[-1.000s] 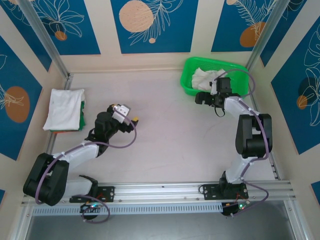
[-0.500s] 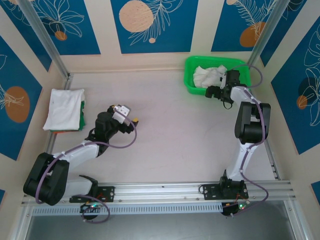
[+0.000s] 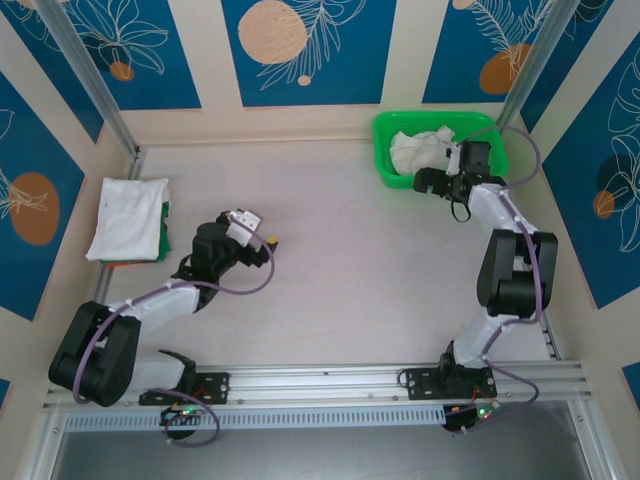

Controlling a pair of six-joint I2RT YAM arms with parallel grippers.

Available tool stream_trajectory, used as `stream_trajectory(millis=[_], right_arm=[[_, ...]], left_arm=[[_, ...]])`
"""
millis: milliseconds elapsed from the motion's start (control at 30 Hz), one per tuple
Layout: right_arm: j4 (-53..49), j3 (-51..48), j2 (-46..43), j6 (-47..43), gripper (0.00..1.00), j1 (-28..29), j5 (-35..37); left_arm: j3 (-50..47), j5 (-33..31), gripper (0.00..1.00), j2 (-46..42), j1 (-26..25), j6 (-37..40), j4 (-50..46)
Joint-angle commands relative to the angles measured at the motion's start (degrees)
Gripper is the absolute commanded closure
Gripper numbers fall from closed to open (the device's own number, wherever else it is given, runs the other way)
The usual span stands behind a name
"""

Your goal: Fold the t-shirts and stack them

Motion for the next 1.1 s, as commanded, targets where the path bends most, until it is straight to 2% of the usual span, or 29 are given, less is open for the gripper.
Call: stream_trajectory(millis=[0, 167, 367, 633, 700, 733, 767, 833, 867, 900, 933, 1067], right_arm=[[4.34, 2.53, -0.89, 0.95, 0.01, 1.90, 0.03], [-2.74, 15.68, 9.86, -1.50, 0.01, 2.40, 3.94], [-14.14, 35.04, 24.93, -4.39, 0.01, 2.29, 6.80], [-28.98, 63.30, 45.26, -4.55, 0.02, 1.02, 6.47], [-32.76, 69.93, 49.33, -3.98, 0.09, 0.78, 5.14], [-33.92, 72.30, 50.74, -3.60, 0.19, 0.69, 4.35], [-34.39, 73.49, 51.41, -3.27, 0.35, 0.56, 3.28], [-34.31, 73.68, 51.27, -2.60, 0.75, 0.34, 1.11], [-34.40, 73.63, 50.69, -2.10, 0.88, 0.20, 0.30], [-34.45, 73.58, 50.02, -1.86, 0.96, 0.21, -0.03], [-34.27, 73.45, 49.07, -1.68, 1.00, 0.29, 0.00], [-31.46, 70.54, 42.58, -1.38, 1.00, 0.89, -0.62]], left_arm=[[2.67, 3.17, 0.00, 1.16, -0.94, -1.00, -0.16], [4.21, 6.03, 0.00, 2.50, -2.05, -1.10, 0.89], [4.21, 6.40, 0.00, 2.63, -3.81, -1.01, 0.57], [4.08, 5.16, 0.00, 1.46, -5.22, -0.69, -1.69], [4.30, 4.92, 0.00, 1.28, -5.55, -0.61, -1.91], [4.42, 4.67, 0.00, 1.29, -5.68, -0.60, -2.00], [4.61, 4.43, 0.00, 1.28, -5.85, -0.60, -2.00], [4.87, 4.12, 0.00, 1.38, -6.08, -0.58, -2.00], [4.95, 3.95, 0.00, 1.37, -6.21, -0.48, -2.01], [5.06, 3.69, 0.00, 1.38, -6.30, -0.43, -2.00], [5.07, 3.38, 0.00, 1.37, -6.47, -0.25, -2.00], [4.97, 3.06, 0.00, 1.31, -6.65, -0.05, -1.91]])
